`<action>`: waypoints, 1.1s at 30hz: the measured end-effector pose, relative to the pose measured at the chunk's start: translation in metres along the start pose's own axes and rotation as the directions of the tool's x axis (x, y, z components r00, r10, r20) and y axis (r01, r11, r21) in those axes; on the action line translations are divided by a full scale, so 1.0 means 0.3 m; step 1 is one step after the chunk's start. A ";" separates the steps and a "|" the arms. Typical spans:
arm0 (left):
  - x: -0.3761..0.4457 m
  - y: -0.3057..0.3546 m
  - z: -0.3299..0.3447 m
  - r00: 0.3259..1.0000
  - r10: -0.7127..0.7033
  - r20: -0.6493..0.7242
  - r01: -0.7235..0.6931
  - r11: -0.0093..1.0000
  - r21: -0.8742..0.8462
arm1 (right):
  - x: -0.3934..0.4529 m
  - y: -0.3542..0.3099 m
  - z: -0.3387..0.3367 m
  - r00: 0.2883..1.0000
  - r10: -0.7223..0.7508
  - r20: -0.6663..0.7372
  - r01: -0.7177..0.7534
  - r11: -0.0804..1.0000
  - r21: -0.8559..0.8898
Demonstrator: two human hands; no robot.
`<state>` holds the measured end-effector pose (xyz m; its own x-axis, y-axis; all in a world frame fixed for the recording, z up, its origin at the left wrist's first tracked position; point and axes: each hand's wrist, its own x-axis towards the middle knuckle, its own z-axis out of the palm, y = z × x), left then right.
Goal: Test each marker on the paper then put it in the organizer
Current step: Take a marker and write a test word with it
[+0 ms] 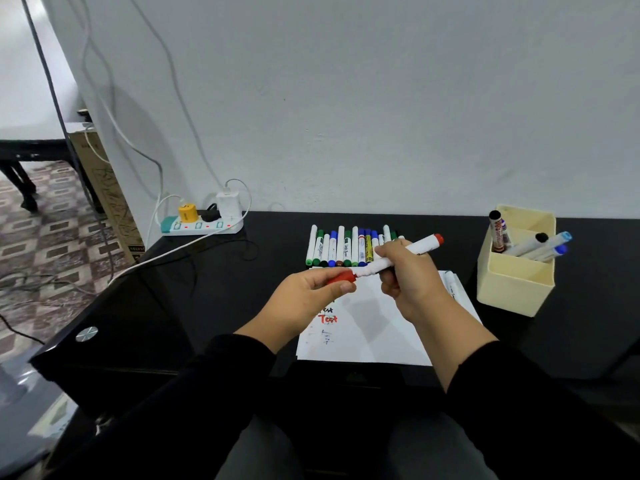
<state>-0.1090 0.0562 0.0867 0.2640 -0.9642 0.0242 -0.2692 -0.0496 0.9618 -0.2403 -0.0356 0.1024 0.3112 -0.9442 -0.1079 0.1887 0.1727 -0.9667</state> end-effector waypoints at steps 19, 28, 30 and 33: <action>0.066 0.008 0.058 0.998 0.009 -0.067 0.012 0.948 0.318 | 0.015 0.035 0.030 0.989 0.142 -0.050 -0.140 0.989 0.055; 0.075 0.017 0.069 0.998 0.011 -0.060 0.018 0.885 0.465 | 0.022 0.036 0.039 0.972 0.220 -0.086 -0.220 0.975 0.010; 0.078 0.007 0.048 1.000 0.002 -0.023 0.009 0.867 0.499 | 0.024 0.038 0.037 0.972 0.224 -0.072 -0.228 0.972 -0.056; 0.097 -0.029 -0.001 1.000 0.002 -0.006 0.001 0.860 0.510 | 0.039 0.036 0.027 0.977 0.199 -0.081 -0.205 0.977 -0.066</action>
<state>-0.0987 0.0286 0.0791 0.2689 -0.9628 0.0281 -0.7040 -0.1765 0.6880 -0.2272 -0.0425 0.0924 0.2658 -0.9105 -0.3169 0.0589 0.3434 -0.9373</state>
